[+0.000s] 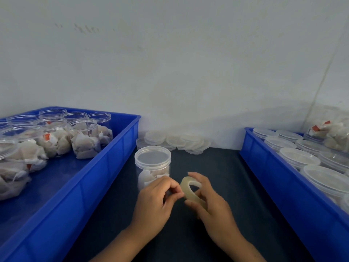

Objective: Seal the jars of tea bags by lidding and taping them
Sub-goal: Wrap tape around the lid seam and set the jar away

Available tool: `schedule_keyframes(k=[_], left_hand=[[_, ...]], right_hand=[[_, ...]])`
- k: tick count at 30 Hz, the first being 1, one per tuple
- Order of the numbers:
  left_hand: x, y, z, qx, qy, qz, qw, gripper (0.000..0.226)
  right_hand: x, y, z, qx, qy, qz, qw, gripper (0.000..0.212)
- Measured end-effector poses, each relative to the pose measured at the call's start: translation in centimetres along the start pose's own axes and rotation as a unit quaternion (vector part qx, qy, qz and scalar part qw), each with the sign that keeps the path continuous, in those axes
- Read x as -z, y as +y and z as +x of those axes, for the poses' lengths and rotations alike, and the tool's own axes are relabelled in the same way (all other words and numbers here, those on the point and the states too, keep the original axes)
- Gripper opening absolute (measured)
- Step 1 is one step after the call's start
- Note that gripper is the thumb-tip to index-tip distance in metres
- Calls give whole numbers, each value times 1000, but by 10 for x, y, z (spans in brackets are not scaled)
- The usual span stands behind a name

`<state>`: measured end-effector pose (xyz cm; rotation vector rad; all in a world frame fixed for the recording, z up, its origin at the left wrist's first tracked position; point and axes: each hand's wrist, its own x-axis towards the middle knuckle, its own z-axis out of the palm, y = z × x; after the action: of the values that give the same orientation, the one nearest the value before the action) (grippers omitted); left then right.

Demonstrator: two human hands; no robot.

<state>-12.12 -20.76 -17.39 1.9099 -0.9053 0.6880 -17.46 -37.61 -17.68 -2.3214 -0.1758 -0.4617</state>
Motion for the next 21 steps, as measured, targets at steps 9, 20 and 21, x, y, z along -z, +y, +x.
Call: schedule_keyframes(k=[9, 20, 21], left_hand=[[2, 1, 0, -5, 48, 11, 999, 14], [3, -6, 1, -58, 77, 71, 993, 22], [4, -7, 1, -62, 80, 79, 992, 21]], right_hand=[[12, -3, 4, 28, -91, -188, 978, 40], [2, -1, 2, 6, 3, -99, 995, 15], [1, -1, 2, 4, 11, -85, 996, 18]])
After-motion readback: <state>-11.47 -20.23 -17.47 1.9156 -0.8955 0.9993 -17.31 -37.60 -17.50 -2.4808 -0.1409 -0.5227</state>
